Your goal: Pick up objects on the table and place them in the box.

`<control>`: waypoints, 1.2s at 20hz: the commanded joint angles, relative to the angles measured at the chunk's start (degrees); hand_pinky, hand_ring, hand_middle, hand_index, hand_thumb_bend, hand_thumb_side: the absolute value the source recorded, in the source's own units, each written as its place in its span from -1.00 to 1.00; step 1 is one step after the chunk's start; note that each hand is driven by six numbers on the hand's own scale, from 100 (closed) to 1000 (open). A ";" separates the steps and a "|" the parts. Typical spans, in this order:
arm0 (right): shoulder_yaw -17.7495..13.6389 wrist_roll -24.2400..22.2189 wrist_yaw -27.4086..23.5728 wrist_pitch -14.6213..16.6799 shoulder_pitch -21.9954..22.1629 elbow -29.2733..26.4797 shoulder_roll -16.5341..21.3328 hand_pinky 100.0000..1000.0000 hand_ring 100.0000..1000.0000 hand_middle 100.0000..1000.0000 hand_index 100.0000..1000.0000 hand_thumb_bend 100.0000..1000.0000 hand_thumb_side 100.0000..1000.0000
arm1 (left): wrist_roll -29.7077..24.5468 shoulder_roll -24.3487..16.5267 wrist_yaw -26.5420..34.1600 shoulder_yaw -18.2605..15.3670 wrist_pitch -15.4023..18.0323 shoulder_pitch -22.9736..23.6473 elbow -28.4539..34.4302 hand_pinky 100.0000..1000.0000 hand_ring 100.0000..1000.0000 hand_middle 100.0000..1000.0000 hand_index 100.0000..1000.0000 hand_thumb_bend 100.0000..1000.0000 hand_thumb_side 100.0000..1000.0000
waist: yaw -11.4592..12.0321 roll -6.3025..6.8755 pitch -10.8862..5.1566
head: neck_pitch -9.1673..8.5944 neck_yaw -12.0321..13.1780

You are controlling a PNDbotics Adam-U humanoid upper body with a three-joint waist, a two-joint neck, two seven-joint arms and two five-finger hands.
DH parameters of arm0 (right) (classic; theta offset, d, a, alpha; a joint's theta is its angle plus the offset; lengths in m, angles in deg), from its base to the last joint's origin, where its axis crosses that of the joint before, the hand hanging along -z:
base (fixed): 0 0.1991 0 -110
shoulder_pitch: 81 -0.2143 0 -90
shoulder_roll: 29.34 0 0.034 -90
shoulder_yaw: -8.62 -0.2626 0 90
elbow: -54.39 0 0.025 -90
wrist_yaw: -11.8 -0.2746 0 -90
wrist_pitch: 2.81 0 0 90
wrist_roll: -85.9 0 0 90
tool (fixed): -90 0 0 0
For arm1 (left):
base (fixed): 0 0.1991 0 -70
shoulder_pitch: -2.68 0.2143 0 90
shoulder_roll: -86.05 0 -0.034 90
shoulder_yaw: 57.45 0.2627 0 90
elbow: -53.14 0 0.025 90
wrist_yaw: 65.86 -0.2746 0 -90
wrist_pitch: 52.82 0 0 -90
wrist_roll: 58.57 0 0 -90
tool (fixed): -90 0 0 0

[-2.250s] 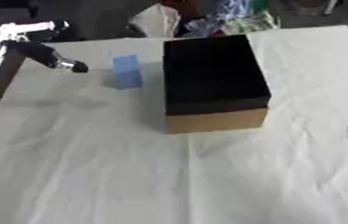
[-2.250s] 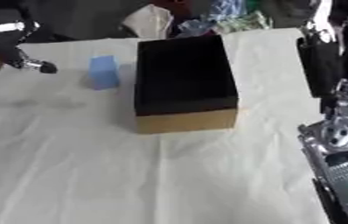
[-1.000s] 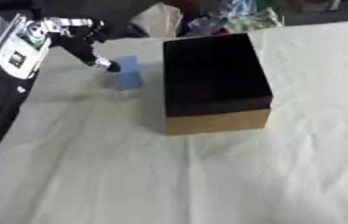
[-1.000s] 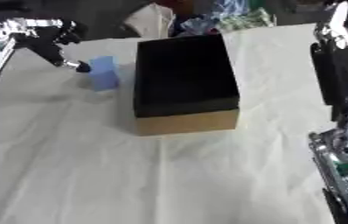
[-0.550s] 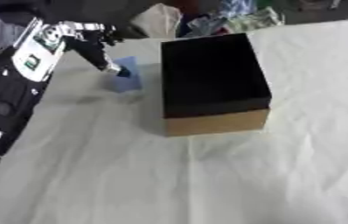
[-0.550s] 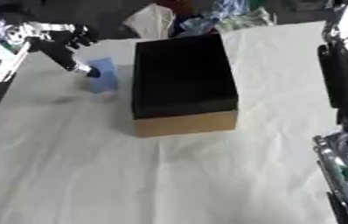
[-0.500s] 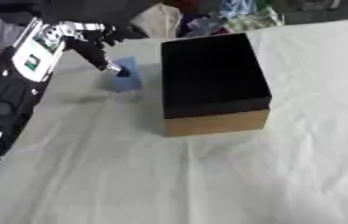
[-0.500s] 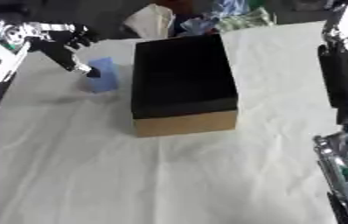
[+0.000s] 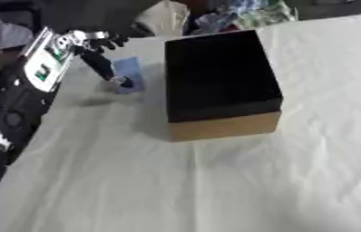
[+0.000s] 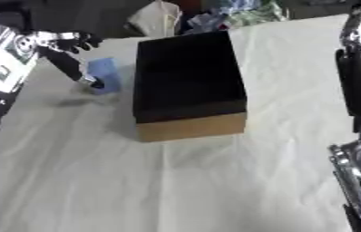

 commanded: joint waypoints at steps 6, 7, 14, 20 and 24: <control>0.26 0.29 -0.56 0.07 -1.00 -0.91 0.65 0.42 0.20 0.12 0.58 -1.00 0.07 | 2.50 -0.79 -1.40 -1.13 -0.23 -0.64 -0.19 1.00 0.96 0.82 0.99 0.09 -0.81 | -0.28 -0.17 -0.41 | -1.32 0.67; 0.28 0.34 -0.62 0.06 -1.01 -0.91 0.66 0.42 0.20 0.12 0.58 -1.00 0.07 | 2.71 -0.76 -1.31 -1.13 -0.25 -0.57 -0.24 1.00 0.96 0.82 0.98 0.09 -0.81 | -0.37 -0.15 -0.32 | -1.41 0.73; 0.42 0.62 -0.93 0.11 -1.31 -0.91 0.75 0.42 0.20 0.11 0.58 -1.00 0.07 | 3.85 -0.61 -0.59 -1.52 -0.60 0.09 -1.14 1.00 0.92 0.75 0.93 0.03 -0.80 | -1.19 0.06 0.50 | -1.97 1.28; 0.63 0.61 -1.20 0.35 -1.59 -0.91 0.71 0.42 0.20 0.11 0.58 -1.00 0.08 | 5.15 -0.76 -0.94 -1.95 -0.06 0.54 -1.76 1.00 0.89 0.71 0.89 -0.08 -0.88 | -1.71 0.23 1.09 | -2.62 1.42; 0.65 0.74 -1.40 0.24 -1.48 -0.91 0.75 0.42 0.20 0.11 0.58 -1.00 0.08 | 6.49 -0.62 -0.93 -2.22 -0.06 0.54 -1.97 1.00 0.70 0.37 0.67 -0.47 -1.00 | -1.57 0.17 1.21 | -2.31 1.41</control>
